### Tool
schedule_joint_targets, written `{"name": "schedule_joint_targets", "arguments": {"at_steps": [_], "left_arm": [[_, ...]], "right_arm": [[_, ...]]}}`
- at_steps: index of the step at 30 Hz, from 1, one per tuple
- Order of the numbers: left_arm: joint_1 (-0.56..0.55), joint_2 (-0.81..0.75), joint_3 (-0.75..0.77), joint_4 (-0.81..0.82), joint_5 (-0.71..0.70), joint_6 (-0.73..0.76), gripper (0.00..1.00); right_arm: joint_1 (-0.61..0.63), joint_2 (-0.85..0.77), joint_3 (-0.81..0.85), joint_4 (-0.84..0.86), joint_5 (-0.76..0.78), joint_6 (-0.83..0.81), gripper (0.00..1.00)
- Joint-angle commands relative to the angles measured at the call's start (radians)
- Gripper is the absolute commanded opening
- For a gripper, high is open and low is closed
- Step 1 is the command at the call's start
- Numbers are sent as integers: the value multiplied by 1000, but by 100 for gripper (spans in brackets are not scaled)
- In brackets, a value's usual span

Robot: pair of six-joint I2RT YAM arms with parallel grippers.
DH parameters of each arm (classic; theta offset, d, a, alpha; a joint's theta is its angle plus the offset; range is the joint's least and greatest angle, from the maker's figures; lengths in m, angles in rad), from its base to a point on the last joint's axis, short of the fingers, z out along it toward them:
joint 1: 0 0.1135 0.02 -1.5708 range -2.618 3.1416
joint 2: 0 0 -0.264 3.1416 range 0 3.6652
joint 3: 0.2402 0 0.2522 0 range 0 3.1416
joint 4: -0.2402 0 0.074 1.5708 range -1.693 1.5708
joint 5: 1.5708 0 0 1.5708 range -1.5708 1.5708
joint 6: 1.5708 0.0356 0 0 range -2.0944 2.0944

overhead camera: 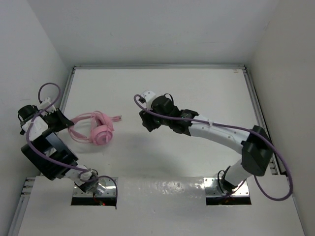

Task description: Wrap the headphones

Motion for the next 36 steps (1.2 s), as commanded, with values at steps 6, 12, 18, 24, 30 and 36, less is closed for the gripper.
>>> {"name": "schedule_joint_targets", "arguments": {"at_steps": [6,12,18,24,30,36], "left_arm": [[8,11,-1,70,156,-96,0],[8,32,-1,71,155,-76,0],[8,72,17,67,164,-70,0],[8,121,48,39,156,-38,0],[9,124,17,123,152,-127,0],[18,107,-12,221,138,-219,0]], "right_arm": [[4,402,363,133,-145,-27,16],[-52,746,739,183,-80,234,6],[-69,984,857,354,-4,427,2],[-65,1200,1091,231,-87,555,0],[-26,1019,687,377,-132,575,0],[56,958,586,409,-227,552,0]]}}
